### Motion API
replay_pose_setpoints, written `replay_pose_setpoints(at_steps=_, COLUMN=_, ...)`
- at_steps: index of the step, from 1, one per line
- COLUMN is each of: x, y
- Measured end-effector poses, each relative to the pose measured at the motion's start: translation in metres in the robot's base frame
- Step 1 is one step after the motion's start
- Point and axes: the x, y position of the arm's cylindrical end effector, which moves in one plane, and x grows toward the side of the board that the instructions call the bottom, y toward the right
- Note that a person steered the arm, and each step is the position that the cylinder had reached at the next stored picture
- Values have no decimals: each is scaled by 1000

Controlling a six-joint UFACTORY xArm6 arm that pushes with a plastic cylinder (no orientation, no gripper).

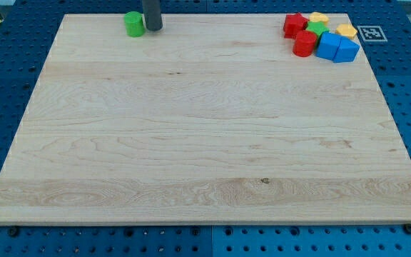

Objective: Push the green circle towards the top left

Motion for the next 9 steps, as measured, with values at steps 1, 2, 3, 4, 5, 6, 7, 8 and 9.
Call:
replay_pose_setpoints(at_steps=1, x=0, y=3)
replay_pose_setpoints(at_steps=2, x=0, y=0)
replay_pose_setpoints(at_steps=3, x=1, y=-16)
replay_pose_setpoints(at_steps=4, x=1, y=-50)
replay_pose_setpoints(at_steps=5, x=1, y=-70)
replay_pose_setpoints(at_steps=6, x=1, y=-81)
replay_pose_setpoints(at_steps=7, x=1, y=-66)
replay_pose_setpoints(at_steps=8, x=-21, y=-13)
replay_pose_setpoints(at_steps=9, x=-38, y=22)
